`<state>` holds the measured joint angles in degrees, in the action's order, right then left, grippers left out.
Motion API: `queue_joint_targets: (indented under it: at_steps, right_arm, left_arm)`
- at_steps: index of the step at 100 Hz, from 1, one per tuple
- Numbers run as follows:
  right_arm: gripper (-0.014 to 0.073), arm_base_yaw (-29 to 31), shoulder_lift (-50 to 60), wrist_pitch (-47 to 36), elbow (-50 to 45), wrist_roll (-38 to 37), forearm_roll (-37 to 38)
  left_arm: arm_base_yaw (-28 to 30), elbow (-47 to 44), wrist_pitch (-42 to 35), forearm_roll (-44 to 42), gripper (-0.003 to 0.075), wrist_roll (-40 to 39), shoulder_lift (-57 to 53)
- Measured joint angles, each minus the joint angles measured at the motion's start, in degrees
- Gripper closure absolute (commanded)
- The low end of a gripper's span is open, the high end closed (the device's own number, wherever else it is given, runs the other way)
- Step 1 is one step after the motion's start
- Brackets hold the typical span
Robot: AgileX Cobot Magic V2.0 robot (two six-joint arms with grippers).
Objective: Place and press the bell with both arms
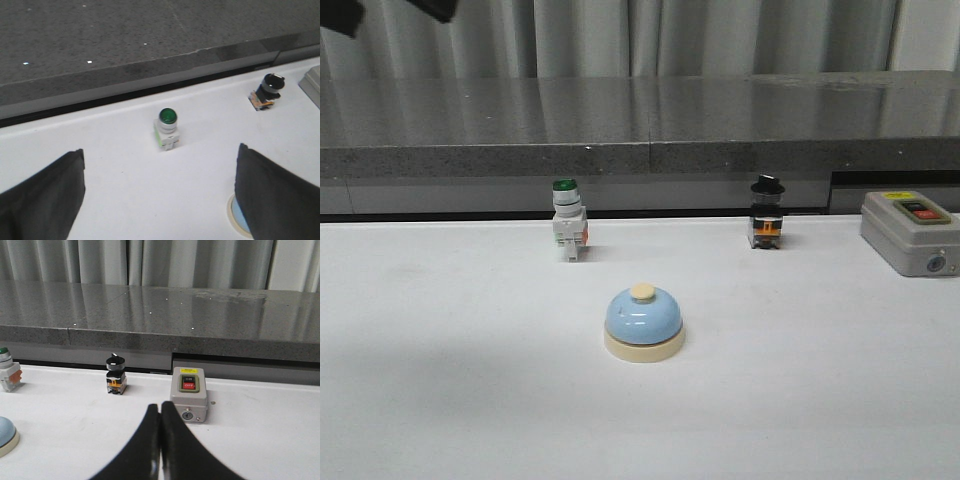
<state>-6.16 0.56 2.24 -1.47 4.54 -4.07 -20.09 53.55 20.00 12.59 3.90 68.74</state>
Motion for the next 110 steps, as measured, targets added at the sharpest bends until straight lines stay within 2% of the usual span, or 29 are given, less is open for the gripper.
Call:
queue_joint_targets:
  at_steps: [19,38,59,77,82,110]
  right_arm:
    - [0.0654,0.00,0.00,0.00,0.00,0.00,0.00]
    - [0.0654,0.00,0.00,0.00,0.00,0.00,0.00]
    - [0.0654,0.00,0.00,0.00,0.00,0.00,0.00]
    - [0.0654,0.00,0.00,0.00,0.00,0.00,0.00]
    - [0.0654,0.00,0.00,0.00,0.00,0.00,0.00]
    - [0.0654,0.00,0.00,0.00,0.00,0.00,0.00]
  left_arm:
    - [2.45,-11.45,-3.33,0.11,0.0150,0.00,-12.40]
    - [2.68,-21.39,-4.57,0.11,0.0221,0.00,-24.60]
    - [2.68,-29.40,-4.57,0.11,0.0423,0.00,-36.71]
    - [2.68,-32.40,-4.57,0.11,0.0691,0.00,-42.26]
    - [2.68,-32.51,-4.57,0.11,0.0743,0.00,-42.70]
    - [2.72,-32.51,-4.57,0.11,0.0741,0.00,-42.72]
